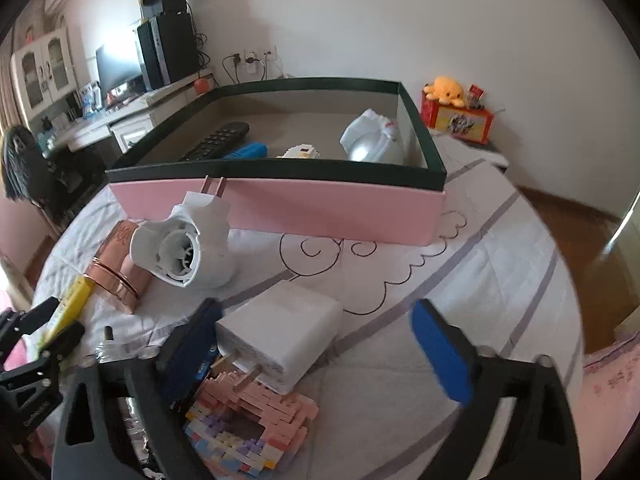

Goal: Organize rigid objects
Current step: 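Grasp the yellow highlighter with the left tool while the right tool grasps the white plug adapter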

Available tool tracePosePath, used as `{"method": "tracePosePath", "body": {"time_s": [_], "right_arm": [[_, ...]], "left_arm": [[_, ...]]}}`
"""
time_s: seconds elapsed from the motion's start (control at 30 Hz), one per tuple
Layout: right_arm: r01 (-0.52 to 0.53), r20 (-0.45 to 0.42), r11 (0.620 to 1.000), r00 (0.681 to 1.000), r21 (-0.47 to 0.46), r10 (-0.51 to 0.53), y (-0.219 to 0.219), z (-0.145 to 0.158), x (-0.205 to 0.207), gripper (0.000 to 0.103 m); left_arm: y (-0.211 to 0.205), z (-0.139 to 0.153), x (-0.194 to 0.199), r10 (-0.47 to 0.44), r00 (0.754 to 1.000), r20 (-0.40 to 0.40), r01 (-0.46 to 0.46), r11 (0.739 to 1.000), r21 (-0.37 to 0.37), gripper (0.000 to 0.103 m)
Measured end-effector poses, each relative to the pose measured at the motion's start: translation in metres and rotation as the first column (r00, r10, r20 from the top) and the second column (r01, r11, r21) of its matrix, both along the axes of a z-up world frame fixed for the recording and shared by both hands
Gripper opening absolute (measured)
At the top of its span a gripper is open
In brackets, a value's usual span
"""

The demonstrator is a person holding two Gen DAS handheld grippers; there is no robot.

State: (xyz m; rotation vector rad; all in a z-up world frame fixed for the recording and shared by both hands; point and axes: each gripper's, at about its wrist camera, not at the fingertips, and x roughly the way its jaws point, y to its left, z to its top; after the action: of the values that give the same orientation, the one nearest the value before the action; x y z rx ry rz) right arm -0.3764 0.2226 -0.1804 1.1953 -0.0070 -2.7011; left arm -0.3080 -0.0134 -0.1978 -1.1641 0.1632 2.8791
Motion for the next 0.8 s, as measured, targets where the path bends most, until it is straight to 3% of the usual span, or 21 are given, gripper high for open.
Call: {"method": "tracePosePath", "body": {"time_s": [0.07, 0.17, 0.23, 0.3, 0.53, 0.7, 0.8], "right_arm": [[-0.019, 0.006, 1.000, 1.000, -0.023, 0.020, 0.005, -0.001, 0.001, 0.064], [-0.018, 0.017, 1.000, 1.000, 0.006, 0.018, 0.009, -0.003, 0.004, 0.061], [-0.030, 0.017, 1.000, 0.999, -0.005, 0.030, 0.015, -0.003, 0.007, 0.051], [-0.019, 0.017, 0.999, 1.000, 0.040, 0.019, 0.021, -0.004, 0.011, 0.041], [0.002, 0.002, 0.998, 1.000, 0.058, -0.002, 0.041, -0.006, 0.034, 0.041], [0.010, -0.011, 0.997, 1.000, 0.074, -0.009, 0.036, -0.007, 0.025, 0.042], [0.012, -0.011, 0.996, 1.000, 0.087, -0.011, 0.034, -0.007, 0.018, 0.049]], "left_arm": [[-0.001, 0.000, -0.001, 0.003, 1.000, 0.000, -0.003, 1.000, 0.008, 0.062], [-0.002, 0.000, -0.002, 0.006, 1.000, -0.002, -0.006, 1.000, 0.007, 0.065], [-0.003, 0.000, -0.003, 0.007, 1.000, -0.002, -0.006, 1.000, 0.010, 0.066], [-0.002, -0.001, -0.004, 0.009, 1.000, -0.005, -0.009, 1.000, 0.013, 0.067], [0.001, -0.003, -0.004, 0.009, 1.000, -0.026, -0.009, 1.000, 0.008, 0.065], [0.009, -0.003, -0.003, -0.040, 0.998, -0.037, 0.040, 0.999, 0.006, 0.040], [0.010, -0.003, -0.004, -0.060, 0.997, -0.038, 0.061, 0.998, 0.014, 0.031]]}}
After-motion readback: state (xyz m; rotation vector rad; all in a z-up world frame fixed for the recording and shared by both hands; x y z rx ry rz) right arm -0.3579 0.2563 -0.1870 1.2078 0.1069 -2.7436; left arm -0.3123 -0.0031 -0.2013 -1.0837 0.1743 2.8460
